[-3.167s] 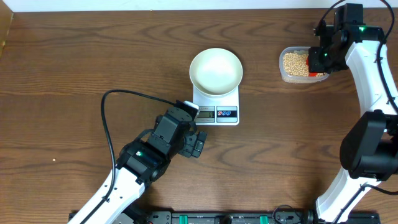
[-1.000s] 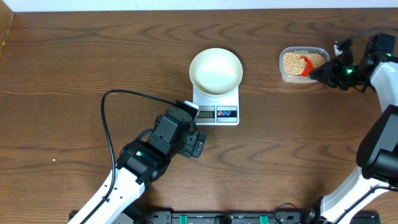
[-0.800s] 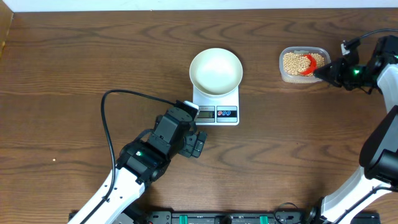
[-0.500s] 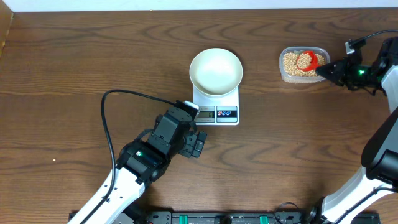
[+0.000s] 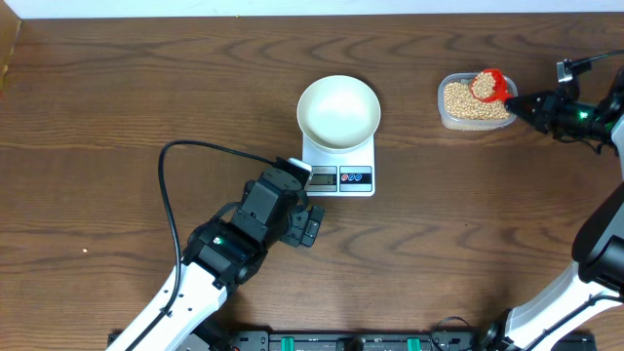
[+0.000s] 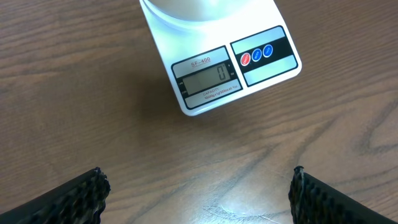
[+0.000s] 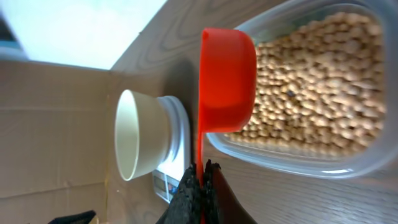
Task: Scoop item into bowl and weigh 50g on scale
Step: 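Dip the scoop into the soybeans with the right gripper and scoop, then carry the filled scoop with the right gripper over the white bowl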
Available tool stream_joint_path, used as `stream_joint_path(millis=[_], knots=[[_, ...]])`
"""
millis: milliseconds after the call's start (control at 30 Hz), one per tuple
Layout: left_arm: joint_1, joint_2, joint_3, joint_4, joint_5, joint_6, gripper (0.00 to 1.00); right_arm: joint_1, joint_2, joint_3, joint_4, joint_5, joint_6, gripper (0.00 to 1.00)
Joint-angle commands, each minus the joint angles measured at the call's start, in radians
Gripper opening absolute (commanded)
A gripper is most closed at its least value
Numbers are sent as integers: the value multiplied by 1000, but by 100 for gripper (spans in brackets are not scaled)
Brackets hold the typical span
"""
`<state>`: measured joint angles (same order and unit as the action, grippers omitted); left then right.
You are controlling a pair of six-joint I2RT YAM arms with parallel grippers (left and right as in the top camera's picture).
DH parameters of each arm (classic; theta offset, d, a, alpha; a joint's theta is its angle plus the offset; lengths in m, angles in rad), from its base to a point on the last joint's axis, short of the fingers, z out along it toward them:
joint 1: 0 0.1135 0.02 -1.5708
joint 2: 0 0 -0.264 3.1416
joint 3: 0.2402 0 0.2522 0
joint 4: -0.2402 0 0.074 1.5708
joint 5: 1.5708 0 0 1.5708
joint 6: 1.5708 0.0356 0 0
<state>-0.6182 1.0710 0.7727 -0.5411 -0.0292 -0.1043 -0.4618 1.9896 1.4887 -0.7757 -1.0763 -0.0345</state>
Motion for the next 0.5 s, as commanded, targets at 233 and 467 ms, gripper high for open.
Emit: stream_joint_path(millis=[233,467], knots=[[-2,1,7,0,-9,3,95,38,10,-6,6,-219,-26,1],[-2,1,7,0,-9,2,95,94,10,-6,16,-270,18,1]])
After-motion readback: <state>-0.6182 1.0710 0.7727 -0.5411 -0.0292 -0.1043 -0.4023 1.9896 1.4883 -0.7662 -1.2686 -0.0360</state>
